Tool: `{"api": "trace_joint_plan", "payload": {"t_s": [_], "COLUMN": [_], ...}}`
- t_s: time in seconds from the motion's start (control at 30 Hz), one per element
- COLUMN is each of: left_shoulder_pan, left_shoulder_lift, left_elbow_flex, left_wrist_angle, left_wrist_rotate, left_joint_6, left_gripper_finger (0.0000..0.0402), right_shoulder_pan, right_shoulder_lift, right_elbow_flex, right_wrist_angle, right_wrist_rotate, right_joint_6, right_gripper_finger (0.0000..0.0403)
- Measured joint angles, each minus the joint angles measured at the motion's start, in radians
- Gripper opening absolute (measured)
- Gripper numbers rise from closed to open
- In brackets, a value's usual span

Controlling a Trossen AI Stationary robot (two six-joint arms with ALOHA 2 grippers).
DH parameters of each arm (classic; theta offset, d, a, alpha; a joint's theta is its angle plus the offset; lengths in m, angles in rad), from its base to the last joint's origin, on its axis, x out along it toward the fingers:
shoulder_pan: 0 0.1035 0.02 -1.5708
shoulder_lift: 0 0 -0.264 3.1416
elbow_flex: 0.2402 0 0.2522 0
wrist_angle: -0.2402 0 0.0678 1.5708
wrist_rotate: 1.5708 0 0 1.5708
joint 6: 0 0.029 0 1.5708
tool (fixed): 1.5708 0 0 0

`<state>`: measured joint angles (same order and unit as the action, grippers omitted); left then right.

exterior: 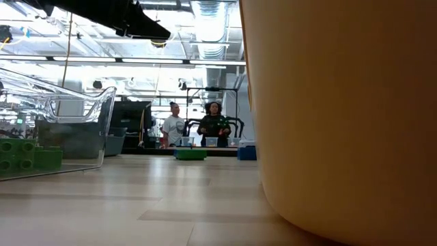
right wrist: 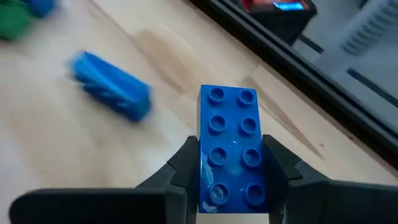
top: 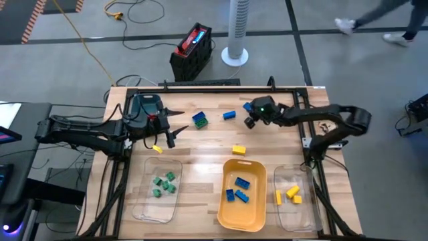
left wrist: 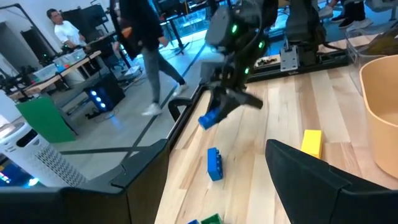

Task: Sort blocks
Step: Put the blue game piece into the yellow bin

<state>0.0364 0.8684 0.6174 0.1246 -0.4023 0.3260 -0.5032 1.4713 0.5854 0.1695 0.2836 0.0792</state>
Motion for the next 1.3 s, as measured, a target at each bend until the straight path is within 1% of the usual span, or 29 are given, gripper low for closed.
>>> {"api": "trace_joint_plan", "payload": {"t_s": [0.1,0.23,0.43,0.53,0.6,0.67,0.77,0.83,0.93,1.0,1.1,1.3], "left_shoulder_pan": [0.000,0.000,0.000,0.000,0.000,0.000,0.000,0.000,0.000,0.000,0.000,0.000], "left_shoulder_lift": [0.000,0.000,0.000,0.000,0.000,0.000,0.000,0.000,0.000,0.000,0.000,0.000], "left_elbow_flex": [0.000,0.000,0.000,0.000,0.000,0.000,0.000,0.000,0.000,0.000,0.000,0.000], "left_wrist_angle": [-0.003,-0.012,-0.008,-0.007,-0.004,0.001,0.008,0.007,0.007,0.007,0.007,0.005], "left_wrist_rotate": [-0.001,-0.002,-0.002,-0.002,-0.002,-0.002,-0.002,-0.002,-0.002,-0.002,-0.002,-0.002], "left_joint_6": [-0.006,-0.013,-0.017,-0.030,-0.036,-0.040,-0.042,-0.044,-0.050,-0.050,-0.049,-0.047], "left_gripper_finger": [0.0263,0.0263,0.0263,0.0263,0.0263,0.0263,0.0263,0.0263,0.0263,0.0263,0.0263,0.0263], "right_shoulder_pan": [0.070,0.219,0.457,0.566,0.637,0.709,0.791,0.831,0.875,0.896,0.916,0.915], "right_shoulder_lift": [-0.105,-0.237,-0.401,-0.442,-0.444,-0.427,-0.383,-0.346,-0.285,-0.237,-0.148,0.036], "right_elbow_flex": [0.000,0.000,0.000,0.000,0.000,0.000,0.001,0.015,0.071,0.124,0.218,0.367], "right_wrist_angle": [-0.074,-0.158,-0.163,-0.156,-0.138,-0.100,-0.069,-0.080,-0.114,-0.177,-0.322,-0.530], "right_wrist_rotate": [0.000,-0.002,-0.114,-0.204,-0.278,-0.307,-0.309,-0.309,-0.308,-0.307,-0.305,-0.308], "right_joint_6": [0.001,0.000,-0.007,-0.004,0.000,0.013,0.047,0.076,0.105,0.108,0.108,0.139], "right_gripper_finger": [0.0116,0.0116,0.0116,0.0116,0.0116,0.0116,0.0116,0.0116,0.0116,0.0116,0.0116,0.0116]}}
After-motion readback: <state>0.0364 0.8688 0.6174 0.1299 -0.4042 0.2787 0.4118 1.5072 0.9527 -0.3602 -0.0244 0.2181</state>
